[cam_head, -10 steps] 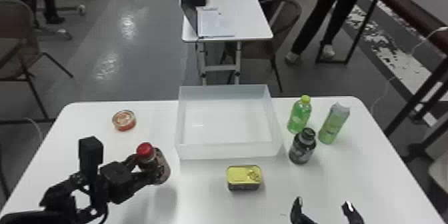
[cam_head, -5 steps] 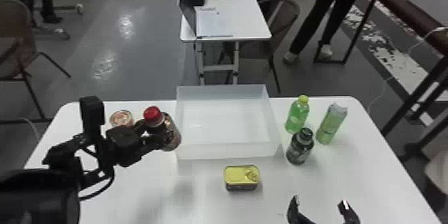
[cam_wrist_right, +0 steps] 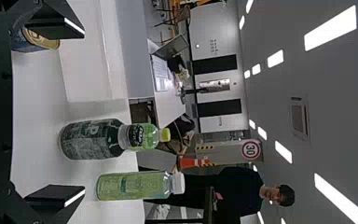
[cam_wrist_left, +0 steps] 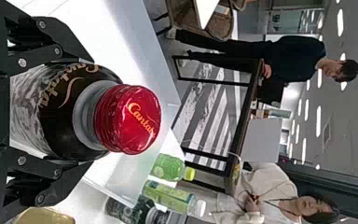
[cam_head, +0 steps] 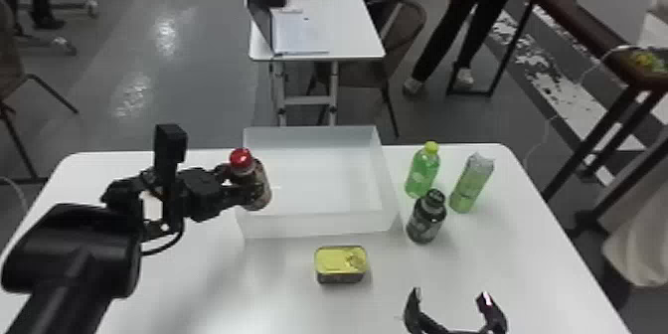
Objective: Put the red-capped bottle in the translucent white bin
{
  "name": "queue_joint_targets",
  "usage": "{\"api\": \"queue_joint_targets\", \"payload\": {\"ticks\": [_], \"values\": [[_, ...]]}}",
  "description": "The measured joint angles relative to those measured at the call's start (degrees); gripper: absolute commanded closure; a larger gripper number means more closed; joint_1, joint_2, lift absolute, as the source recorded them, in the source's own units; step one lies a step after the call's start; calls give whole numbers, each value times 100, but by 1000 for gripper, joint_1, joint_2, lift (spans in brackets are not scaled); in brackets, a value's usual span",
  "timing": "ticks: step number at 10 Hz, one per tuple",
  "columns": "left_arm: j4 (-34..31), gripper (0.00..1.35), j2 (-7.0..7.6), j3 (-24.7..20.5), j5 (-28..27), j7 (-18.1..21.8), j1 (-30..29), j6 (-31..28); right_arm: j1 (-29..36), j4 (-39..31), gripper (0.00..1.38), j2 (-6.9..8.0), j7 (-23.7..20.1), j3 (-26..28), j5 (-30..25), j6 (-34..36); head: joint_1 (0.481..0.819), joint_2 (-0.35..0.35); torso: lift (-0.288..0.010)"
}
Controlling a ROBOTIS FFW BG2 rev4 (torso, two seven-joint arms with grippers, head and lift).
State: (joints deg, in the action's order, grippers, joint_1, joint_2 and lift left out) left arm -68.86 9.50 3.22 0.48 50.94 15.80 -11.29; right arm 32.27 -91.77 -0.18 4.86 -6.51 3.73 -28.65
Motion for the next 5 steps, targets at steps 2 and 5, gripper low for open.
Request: {"api": "queue_joint_targets", "payload": {"ticks": [2,5], "values": [[1395,823,-108,267,-146,4,768,506,-9,14,121,9,-15,0,6,0,695,-83,-17],[2539,812,-272,439,-412,-101,1411,836,-50,61,119,18,-65,0,16,0,695,-95,-17]]}}
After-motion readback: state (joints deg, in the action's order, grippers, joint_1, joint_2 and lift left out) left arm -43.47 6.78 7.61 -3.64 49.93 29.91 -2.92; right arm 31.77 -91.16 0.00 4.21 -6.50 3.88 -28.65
